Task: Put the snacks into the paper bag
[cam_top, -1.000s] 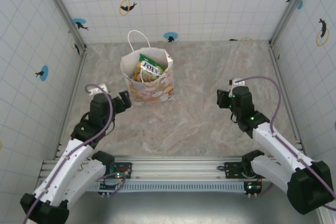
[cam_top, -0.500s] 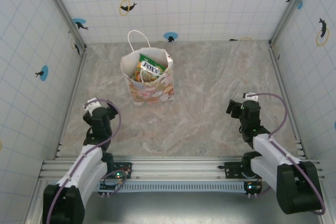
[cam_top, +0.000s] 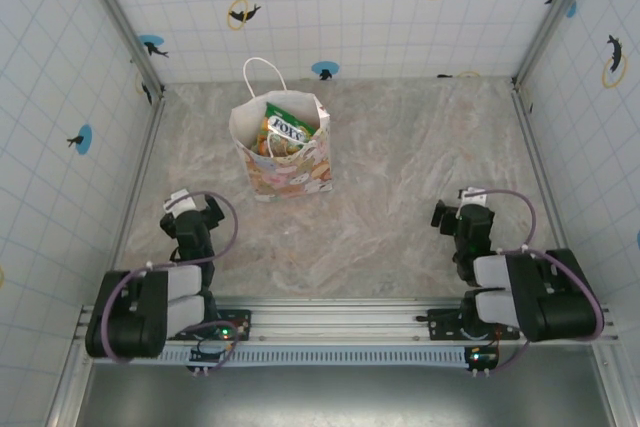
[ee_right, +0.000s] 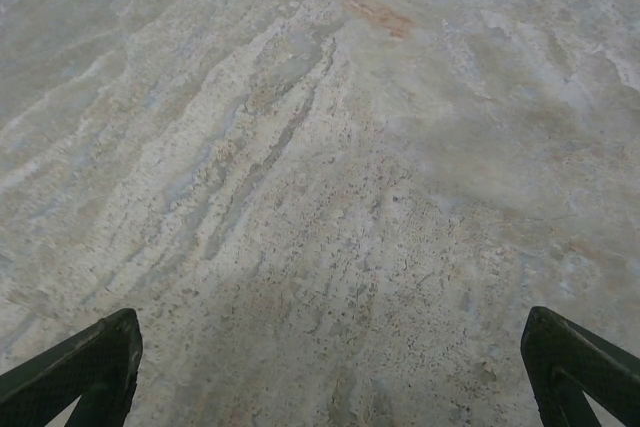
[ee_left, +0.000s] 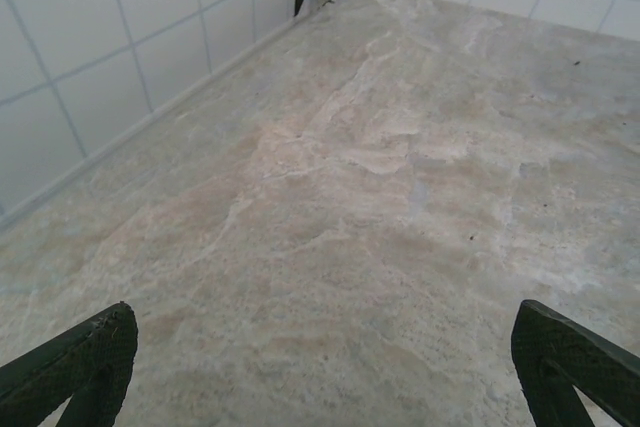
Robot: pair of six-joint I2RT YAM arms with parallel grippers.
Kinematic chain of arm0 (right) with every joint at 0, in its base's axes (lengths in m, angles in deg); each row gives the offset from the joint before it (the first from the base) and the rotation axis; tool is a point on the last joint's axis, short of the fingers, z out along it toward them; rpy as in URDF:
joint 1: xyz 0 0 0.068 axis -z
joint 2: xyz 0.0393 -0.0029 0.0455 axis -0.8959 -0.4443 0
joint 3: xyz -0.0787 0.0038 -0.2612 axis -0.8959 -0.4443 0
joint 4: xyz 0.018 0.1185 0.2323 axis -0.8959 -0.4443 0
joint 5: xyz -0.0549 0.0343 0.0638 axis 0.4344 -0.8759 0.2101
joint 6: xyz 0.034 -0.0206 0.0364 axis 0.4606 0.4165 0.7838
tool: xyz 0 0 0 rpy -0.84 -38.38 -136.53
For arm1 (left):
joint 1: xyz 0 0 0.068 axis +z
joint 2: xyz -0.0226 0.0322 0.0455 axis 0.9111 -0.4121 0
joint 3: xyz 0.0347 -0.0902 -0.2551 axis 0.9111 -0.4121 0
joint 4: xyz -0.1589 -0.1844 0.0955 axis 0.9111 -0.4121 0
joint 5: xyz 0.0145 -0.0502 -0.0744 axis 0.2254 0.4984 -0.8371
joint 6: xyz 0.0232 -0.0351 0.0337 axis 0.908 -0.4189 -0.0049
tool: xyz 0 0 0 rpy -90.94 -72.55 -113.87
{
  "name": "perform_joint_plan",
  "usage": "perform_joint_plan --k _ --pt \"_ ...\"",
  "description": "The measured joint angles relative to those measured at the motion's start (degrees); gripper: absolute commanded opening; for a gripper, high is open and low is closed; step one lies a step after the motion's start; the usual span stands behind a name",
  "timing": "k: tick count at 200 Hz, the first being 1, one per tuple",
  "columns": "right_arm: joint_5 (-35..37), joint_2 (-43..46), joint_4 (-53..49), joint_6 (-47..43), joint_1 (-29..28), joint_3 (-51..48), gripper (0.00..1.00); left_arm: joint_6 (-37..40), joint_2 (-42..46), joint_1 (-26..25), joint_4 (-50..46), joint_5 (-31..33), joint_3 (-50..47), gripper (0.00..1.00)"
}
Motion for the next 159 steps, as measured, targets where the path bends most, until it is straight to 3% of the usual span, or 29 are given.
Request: perform_joint_plan --k 41,61,159 --pt "-1.9 -6.4 11.8 -4.1 1.6 -0.7 1.0 2.3 -15.0 1.1 17.8 -3.4 0.0 0.98" --pt "-2.8 -12.2 21.0 -4.0 3.9 -1.0 1.0 2.6 -16.1 1.1 18.4 -4.3 -0.1 0.98" --pt "-4.0 -12.1 22.3 -2.7 5.1 -1.2 1.0 2.9 -16.2 0.9 19.1 -4.7 -0.1 0.98"
